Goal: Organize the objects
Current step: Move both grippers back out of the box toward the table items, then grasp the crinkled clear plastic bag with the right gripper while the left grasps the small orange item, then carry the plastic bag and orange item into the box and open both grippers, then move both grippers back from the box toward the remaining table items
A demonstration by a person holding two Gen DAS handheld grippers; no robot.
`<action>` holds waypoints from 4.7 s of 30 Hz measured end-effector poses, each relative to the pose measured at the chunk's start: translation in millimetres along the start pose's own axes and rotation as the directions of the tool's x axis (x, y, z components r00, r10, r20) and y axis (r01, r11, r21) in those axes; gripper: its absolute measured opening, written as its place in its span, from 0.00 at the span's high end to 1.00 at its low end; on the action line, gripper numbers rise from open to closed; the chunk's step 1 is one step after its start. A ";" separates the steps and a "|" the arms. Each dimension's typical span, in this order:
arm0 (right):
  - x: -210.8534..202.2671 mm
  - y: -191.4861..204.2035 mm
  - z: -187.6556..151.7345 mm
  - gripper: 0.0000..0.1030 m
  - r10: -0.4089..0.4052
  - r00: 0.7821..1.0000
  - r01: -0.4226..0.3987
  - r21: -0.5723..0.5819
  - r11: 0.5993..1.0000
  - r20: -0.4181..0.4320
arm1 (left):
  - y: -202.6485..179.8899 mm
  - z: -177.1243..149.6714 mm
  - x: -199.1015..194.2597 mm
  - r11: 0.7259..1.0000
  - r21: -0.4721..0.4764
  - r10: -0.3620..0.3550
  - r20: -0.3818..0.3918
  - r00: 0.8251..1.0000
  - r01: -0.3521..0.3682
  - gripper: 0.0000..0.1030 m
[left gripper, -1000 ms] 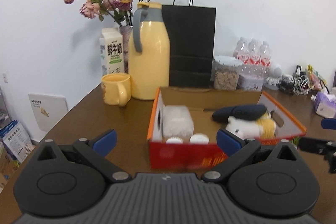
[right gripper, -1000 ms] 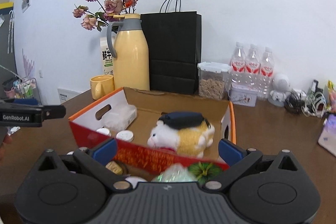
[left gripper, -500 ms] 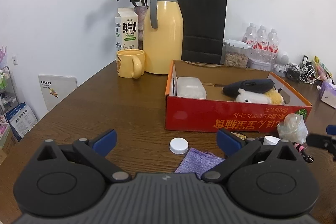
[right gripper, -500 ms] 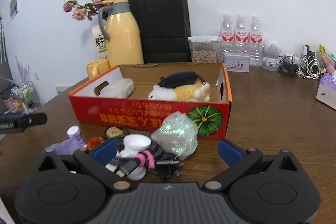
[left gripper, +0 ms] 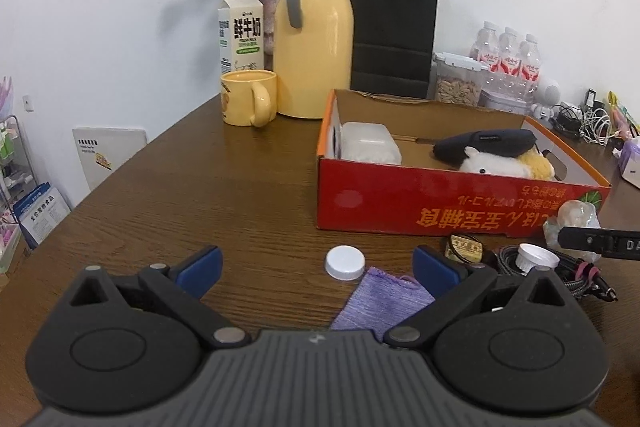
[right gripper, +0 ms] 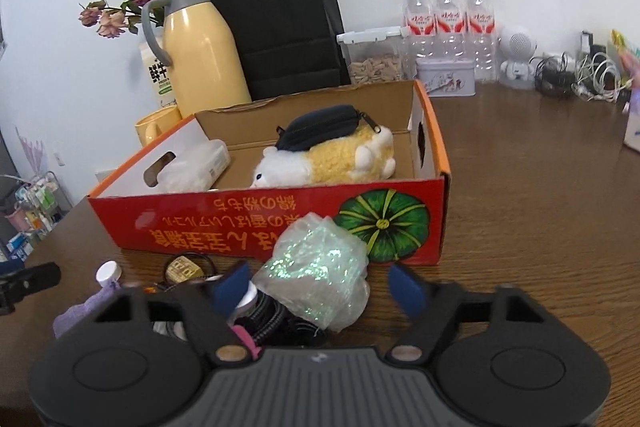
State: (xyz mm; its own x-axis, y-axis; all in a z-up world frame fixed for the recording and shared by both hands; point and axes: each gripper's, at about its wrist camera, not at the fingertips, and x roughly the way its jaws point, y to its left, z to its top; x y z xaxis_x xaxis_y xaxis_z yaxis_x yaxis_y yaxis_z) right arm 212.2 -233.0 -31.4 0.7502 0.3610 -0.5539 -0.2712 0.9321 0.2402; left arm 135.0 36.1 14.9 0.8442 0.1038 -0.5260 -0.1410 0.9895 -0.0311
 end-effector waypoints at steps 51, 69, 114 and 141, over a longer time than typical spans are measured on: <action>-44.3 20.5 -28.8 0.63 0.000 0.979 0.035 -0.164 0.986 0.205 | -76.0 -12.5 28.7 0.953 0.142 -0.259 -0.069 0.963 0.267 0.87; -60.1 58.2 5.2 0.64 0.099 0.949 -0.020 -0.257 0.966 0.300 | -52.8 42.5 10.6 0.970 0.136 -0.216 0.117 0.969 0.199 0.87; 47.9 89.5 54.1 0.00 -0.025 0.982 0.070 -0.239 0.968 0.185 | -52.9 69.9 90.4 1.000 0.011 -0.003 0.207 0.978 0.001 0.00; -29.7 78.5 34.8 0.00 -0.004 0.970 0.066 -0.244 0.967 0.244 | -44.2 55.9 21.1 0.996 0.029 -0.091 0.246 0.965 0.086 0.00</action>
State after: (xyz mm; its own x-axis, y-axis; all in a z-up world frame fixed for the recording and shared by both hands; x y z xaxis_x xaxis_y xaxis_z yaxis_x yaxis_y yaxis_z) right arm 189.6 -171.6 31.6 0.8757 0.3387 -0.3441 -0.3603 0.9328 0.0012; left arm 188.0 0.1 52.8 0.9548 0.0352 -0.2953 -0.0527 0.9973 -0.0516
